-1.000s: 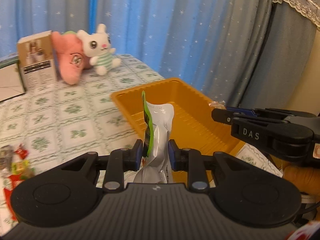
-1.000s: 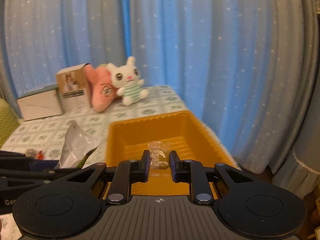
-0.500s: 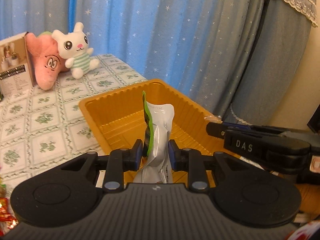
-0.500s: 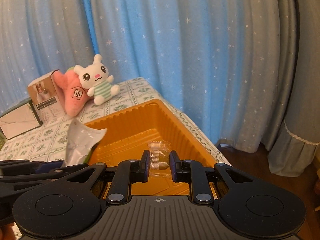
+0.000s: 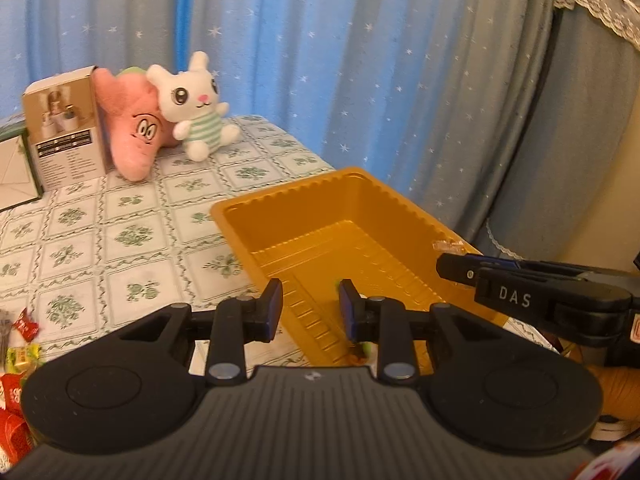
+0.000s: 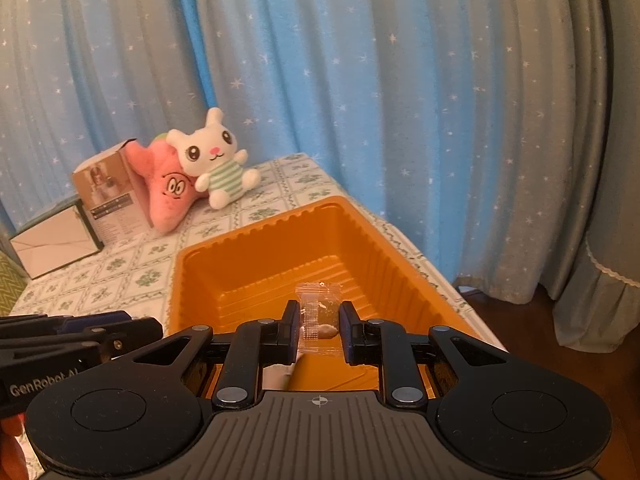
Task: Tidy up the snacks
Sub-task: 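Carry both snacks over the orange tray and open both tools to drop them, then move the left tool back to the pile and grasp the large red snack bag, then grasp the red-and-white twist-wrapped candy with the right tool while the left holds the red bag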
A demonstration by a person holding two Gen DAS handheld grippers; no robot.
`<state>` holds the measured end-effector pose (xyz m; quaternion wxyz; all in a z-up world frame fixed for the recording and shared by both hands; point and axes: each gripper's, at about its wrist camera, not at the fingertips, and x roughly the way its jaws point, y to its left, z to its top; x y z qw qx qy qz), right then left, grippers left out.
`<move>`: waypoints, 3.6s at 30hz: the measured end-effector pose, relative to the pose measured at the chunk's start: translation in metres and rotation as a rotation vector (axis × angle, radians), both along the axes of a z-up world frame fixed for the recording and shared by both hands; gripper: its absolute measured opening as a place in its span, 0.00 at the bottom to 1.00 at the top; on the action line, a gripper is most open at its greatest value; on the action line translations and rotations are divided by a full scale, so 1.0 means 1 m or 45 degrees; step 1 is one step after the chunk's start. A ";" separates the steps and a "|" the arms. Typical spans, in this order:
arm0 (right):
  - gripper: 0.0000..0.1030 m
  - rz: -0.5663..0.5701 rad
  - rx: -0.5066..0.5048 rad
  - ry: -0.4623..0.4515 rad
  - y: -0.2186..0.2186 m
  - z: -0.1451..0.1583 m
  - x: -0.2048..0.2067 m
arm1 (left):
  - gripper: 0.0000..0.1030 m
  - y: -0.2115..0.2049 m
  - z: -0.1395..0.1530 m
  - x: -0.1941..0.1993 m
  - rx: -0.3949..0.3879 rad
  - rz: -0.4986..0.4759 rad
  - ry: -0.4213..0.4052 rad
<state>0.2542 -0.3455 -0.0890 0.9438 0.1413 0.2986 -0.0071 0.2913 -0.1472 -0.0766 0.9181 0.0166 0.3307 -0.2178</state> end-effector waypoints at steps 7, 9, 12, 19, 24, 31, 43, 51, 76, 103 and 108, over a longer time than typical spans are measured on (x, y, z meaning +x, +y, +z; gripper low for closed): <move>0.22 0.048 0.078 0.028 0.005 -0.005 0.005 | 0.31 0.010 0.000 -0.003 0.022 0.022 -0.010; 0.30 0.036 0.096 0.010 0.004 -0.004 0.003 | 0.42 0.012 0.000 -0.004 0.033 0.040 -0.015; 0.46 -0.003 0.106 -0.008 0.002 -0.002 0.001 | 0.45 0.019 -0.001 -0.005 0.040 0.057 -0.018; 0.46 -0.028 0.097 -0.085 0.003 0.007 -0.007 | 0.45 0.042 0.002 -0.016 0.051 0.090 -0.030; 0.46 0.041 0.040 -0.178 0.027 0.018 -0.014 | 0.45 0.066 0.007 -0.029 0.065 0.129 -0.058; 0.46 0.209 -0.005 -0.233 0.076 0.025 -0.020 | 0.45 0.120 0.009 -0.055 0.089 0.274 -0.085; 0.46 0.410 0.038 -0.192 0.146 0.019 -0.028 | 0.45 0.206 -0.008 -0.103 0.163 0.478 -0.042; 0.46 0.546 0.003 -0.113 0.191 0.002 -0.031 | 0.45 0.237 -0.029 -0.110 0.174 0.514 0.028; 0.46 0.651 -0.048 0.072 0.233 -0.047 -0.008 | 0.31 0.229 -0.070 -0.040 0.215 0.308 0.098; 0.60 0.797 -0.166 0.080 0.298 -0.082 0.007 | 0.19 0.261 -0.053 -0.051 0.144 0.450 0.157; 0.60 0.791 -0.251 0.053 0.307 -0.085 0.006 | 0.19 0.261 -0.054 -0.051 0.135 0.450 0.163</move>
